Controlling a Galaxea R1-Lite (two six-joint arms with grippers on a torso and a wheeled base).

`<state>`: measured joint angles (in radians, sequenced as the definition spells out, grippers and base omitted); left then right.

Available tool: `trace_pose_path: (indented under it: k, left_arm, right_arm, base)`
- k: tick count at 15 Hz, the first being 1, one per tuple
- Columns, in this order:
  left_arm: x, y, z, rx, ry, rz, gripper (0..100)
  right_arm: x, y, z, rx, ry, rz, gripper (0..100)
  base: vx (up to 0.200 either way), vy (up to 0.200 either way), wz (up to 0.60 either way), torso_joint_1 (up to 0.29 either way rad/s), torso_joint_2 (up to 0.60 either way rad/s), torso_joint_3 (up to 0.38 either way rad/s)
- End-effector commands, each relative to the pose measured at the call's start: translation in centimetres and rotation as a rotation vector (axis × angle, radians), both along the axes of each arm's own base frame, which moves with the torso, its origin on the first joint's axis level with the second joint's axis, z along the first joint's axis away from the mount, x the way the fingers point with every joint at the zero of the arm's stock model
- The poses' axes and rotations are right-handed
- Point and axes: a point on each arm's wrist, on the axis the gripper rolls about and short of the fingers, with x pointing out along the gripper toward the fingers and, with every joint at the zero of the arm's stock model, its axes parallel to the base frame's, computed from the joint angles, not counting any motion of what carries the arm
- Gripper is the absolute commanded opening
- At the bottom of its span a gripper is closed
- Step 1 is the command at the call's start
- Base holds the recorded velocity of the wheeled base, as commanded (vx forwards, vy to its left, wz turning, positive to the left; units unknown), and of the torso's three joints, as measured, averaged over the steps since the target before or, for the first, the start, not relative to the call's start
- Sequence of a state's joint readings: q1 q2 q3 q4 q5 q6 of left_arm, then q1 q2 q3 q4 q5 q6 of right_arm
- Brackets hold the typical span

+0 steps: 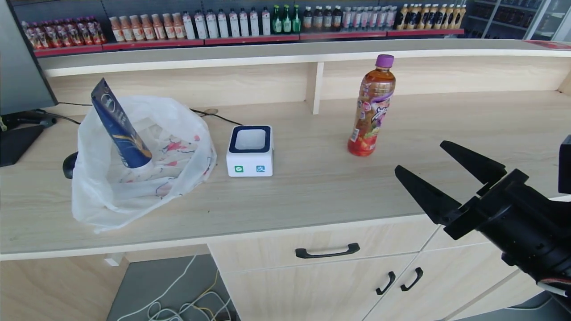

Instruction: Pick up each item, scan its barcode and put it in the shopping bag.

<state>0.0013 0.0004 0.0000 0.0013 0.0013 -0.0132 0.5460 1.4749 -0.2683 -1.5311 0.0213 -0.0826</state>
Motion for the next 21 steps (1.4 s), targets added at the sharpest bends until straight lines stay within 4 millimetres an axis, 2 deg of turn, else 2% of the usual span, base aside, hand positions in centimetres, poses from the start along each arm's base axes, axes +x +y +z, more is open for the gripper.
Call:
trace_pose_path:
  k: [1,5,9,13,17,20,21]
  left_arm:
    - [0.0,0.0,0.0,-0.001,0.000,0.001,100]
    - [0.0,0.0,0.0,0.010,-0.002,0.001,100]
    - [0.0,0.0,0.0,0.010,-0.002,0.001,100]
    - [0.0,0.0,0.0,0.010,-0.002,-0.001,100]
    - [0.0,0.0,0.0,0.010,-0.002,0.001,100]
    - [0.0,0.0,0.0,0.010,-0.002,-0.001,100]
    - [0.0,0.0,0.0,0.010,-0.002,0.001,100]
  right_arm:
    - [0.1,0.1,-0.1,-0.006,0.004,-0.001,100]
    - [0.7,0.5,-0.5,-0.047,0.000,-0.008,100]
    - [3.2,2.2,-0.1,-0.087,-0.026,0.030,100]
    - [5.5,3.0,-0.1,-0.081,0.038,-0.056,100]
    - [8.6,4.3,2.4,-0.024,0.080,-0.129,100]
    - [10.5,4.6,3.3,-0.016,0.099,-0.149,100]
    - [12.0,4.7,3.5,-0.017,0.102,-0.170,100]
  base:
    - [0.000,-0.200,0.00,0.002,0.01,0.002]
    - [0.000,0.000,0.00,0.000,0.00,0.000]
    - [0.000,0.000,0.00,0.000,0.00,0.000]
    - [0.000,0.000,0.00,0.000,0.00,0.000]
    - [0.000,0.000,0.00,0.000,0.00,0.000]
    - [0.000,0.000,0.00,0.000,0.00,0.000]
    - [0.000,0.000,0.00,0.000,0.00,0.000]
